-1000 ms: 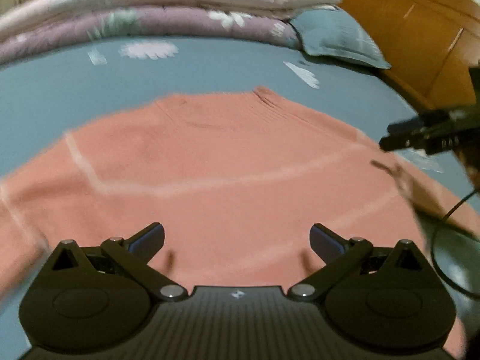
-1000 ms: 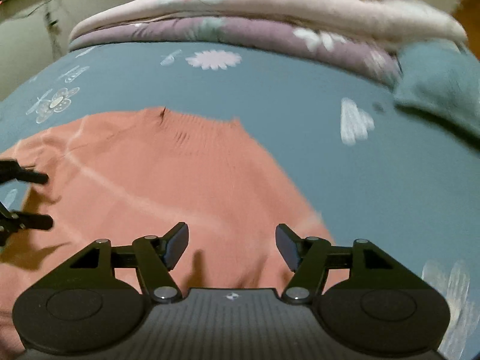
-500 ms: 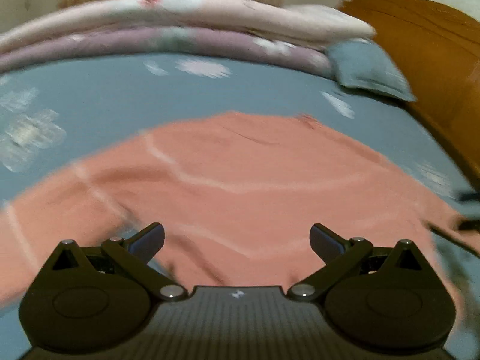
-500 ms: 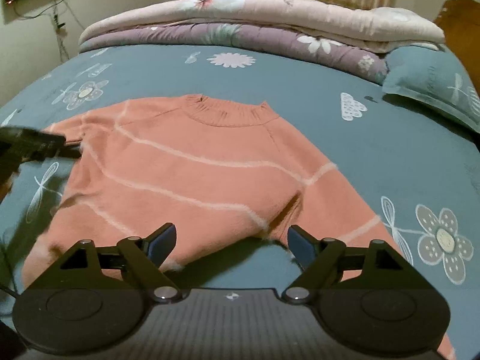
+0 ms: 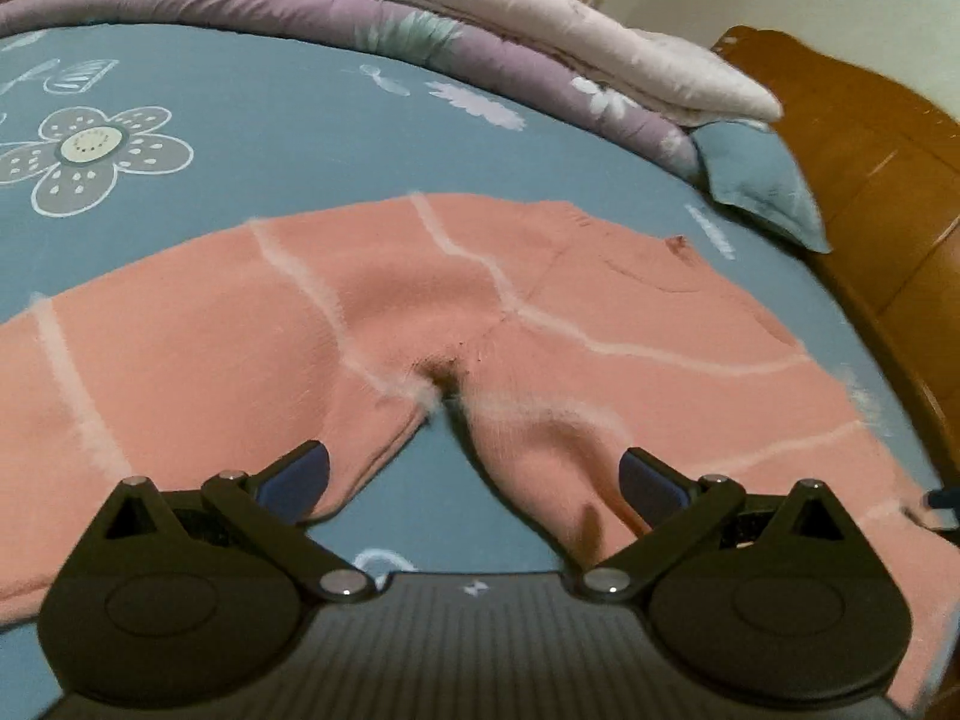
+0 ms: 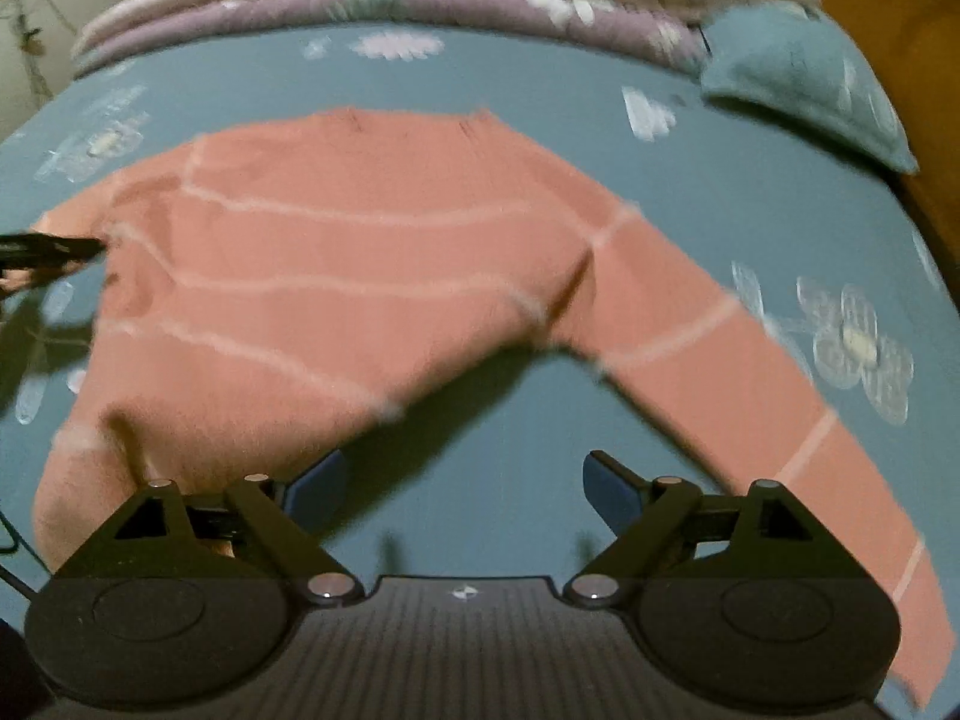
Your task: Fold clothes
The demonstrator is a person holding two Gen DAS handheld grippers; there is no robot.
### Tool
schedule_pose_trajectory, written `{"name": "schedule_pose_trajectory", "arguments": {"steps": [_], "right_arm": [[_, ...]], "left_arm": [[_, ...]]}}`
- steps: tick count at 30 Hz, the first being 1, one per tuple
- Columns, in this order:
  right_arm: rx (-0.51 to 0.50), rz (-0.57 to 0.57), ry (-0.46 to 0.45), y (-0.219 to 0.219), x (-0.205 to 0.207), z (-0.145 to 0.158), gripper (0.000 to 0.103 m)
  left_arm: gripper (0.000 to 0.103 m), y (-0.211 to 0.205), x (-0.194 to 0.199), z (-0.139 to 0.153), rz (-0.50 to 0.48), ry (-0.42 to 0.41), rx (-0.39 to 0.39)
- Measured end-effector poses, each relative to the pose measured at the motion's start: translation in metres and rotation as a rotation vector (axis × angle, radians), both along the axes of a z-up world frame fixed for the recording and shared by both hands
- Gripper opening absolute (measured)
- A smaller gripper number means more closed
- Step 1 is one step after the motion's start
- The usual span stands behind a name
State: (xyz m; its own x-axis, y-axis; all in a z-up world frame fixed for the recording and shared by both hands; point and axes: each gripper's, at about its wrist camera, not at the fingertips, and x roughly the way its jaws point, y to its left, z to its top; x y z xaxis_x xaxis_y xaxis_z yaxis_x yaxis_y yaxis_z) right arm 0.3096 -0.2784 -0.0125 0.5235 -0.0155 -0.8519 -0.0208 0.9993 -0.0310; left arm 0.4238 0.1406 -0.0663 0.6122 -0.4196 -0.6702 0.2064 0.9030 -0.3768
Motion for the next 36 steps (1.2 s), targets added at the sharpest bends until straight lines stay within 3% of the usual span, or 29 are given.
{"name": "schedule_pose_trajectory", "arguments": {"steps": [6,9,12,14,17,21,25,29,36], "right_arm": [[-0.007,-0.077,0.094,0.002,0.002,-0.035,0.090],[0.036,-0.114,0.146,0.000,0.003,-0.049,0.090],[0.064,-0.146,0.171,-0.002,0.000,-0.059,0.101],[0.075,-0.155,0.175,-0.002,-0.003,-0.062,0.103],[0.085,-0.147,0.171,-0.004,-0.005,-0.064,0.103],[0.092,-0.129,0.171,-0.005,-0.005,-0.065,0.103],[0.090,-0.121,0.149,-0.005,-0.011,-0.065,0.103],[0.089,-0.120,0.106,-0.004,-0.021,-0.065,0.103],[0.087,-0.110,0.045,-0.004,-0.031,-0.062,0.103]], "left_arm": [[0.102,0.005,0.043,0.016,-0.026,-0.089,-0.075],[0.102,0.005,0.060,-0.003,-0.017,-0.028,-0.093],[0.102,0.003,0.048,-0.014,-0.030,0.026,-0.107],[0.102,-0.002,0.035,-0.011,-0.077,0.056,-0.095],[0.102,-0.011,0.032,0.004,-0.113,0.039,0.035],[0.102,-0.013,0.060,0.026,-0.107,-0.073,0.000],[0.102,-0.020,0.102,0.009,-0.088,-0.032,-0.031],[0.102,-0.025,0.127,-0.014,-0.056,0.011,0.022],[0.102,-0.055,0.063,0.017,-0.086,-0.007,0.054]]}}
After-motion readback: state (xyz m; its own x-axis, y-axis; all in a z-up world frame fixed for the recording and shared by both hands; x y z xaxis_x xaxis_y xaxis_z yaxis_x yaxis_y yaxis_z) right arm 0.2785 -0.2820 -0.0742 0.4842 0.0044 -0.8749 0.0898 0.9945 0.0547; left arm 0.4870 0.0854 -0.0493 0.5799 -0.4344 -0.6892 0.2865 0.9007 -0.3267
